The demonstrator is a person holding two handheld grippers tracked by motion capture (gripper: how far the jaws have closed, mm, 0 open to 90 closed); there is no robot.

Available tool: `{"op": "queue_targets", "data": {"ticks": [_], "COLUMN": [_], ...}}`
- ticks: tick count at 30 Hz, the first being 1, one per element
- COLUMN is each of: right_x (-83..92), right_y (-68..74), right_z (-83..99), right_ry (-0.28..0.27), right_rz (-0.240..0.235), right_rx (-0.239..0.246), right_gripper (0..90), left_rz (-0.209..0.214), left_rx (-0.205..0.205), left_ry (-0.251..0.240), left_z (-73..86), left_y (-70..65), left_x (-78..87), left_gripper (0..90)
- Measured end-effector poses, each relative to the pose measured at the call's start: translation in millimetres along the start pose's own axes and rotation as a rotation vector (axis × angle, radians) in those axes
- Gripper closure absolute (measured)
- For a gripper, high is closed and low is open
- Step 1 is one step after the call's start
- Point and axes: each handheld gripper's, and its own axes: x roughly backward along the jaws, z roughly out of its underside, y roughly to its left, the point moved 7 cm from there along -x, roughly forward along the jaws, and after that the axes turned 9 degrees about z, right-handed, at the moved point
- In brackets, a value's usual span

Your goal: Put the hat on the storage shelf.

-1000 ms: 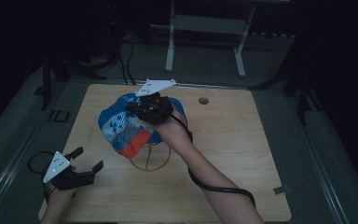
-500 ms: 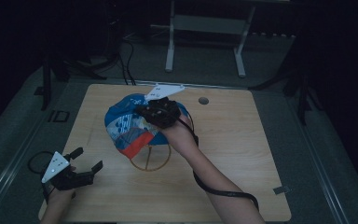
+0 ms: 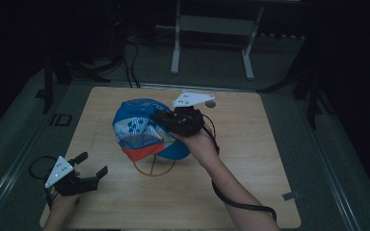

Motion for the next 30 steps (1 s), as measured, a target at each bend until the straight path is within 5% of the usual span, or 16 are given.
{"op": "queue_targets", "data": {"ticks": [18, 30], "right_x": [-2.7, 9.9], "right_y": [3.1, 2.4], "right_z": [10.1, 9.7], "right_ry": [0.014, -0.005], "right_rz": [-0.041, -0.063], "right_rx": [-0.007, 0.024], "right_gripper": [59.9, 33.7], "left_rz": [0.017, 0.032], "left_rx": [0.011, 0.012], "left_ry": [-0.001, 0.004], "left_z": [2.2, 3.7], "left_y": [-0.7, -2.4], "left_x": [0.2, -1.4], "left_gripper": [4.3, 4.4]}}
